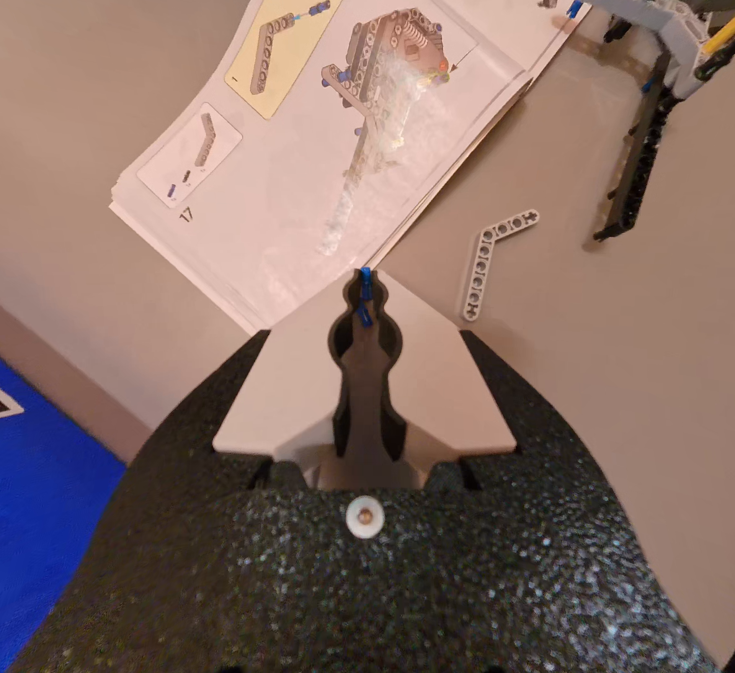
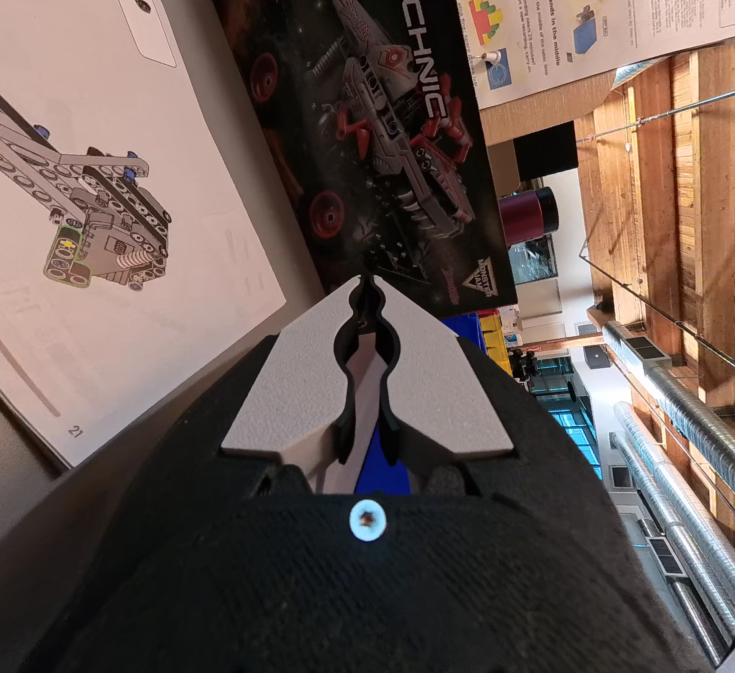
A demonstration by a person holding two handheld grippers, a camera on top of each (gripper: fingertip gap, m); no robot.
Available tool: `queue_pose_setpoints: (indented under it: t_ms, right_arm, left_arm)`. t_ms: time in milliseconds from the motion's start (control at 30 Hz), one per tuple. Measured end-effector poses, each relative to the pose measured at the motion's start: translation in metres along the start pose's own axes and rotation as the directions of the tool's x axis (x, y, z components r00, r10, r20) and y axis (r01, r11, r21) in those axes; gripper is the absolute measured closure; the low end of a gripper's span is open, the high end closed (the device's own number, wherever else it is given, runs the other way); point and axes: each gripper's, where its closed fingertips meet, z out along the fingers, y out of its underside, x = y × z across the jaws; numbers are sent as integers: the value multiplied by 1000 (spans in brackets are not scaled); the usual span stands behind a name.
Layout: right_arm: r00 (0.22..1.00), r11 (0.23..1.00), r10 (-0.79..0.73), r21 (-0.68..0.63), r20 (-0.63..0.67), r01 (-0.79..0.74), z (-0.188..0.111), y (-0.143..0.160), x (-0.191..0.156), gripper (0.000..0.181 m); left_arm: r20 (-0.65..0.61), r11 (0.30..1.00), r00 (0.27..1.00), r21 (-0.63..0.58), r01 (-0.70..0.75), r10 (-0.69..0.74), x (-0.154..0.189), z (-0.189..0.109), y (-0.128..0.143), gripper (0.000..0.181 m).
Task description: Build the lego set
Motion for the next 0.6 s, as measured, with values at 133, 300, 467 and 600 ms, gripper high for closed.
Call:
queue_pose_setpoints:
  t_ms: [133,300,467,600]
  right_arm:
    - [1000,1000,16,8,-9,-16,-2,-2,3,181]
    - [992,987,124,101,17,-125,-12,-25,12,177]
    - [879,790,403,389,255,-475,-48,-104,25,154]
    - [732,569,433,470,526,-675,-77,-178,10,154]
  left_arm:
    - [-3,992,1000,124,27,-27,0,-12,-13,180]
    - [-66,916,997,394,73,-50,7,-40,-38,179]
    - [-276,728,958,640,245,-79,27,-71,-67,180]
    - [-451,552,892,736,391,-30,47,-95,-91,180]
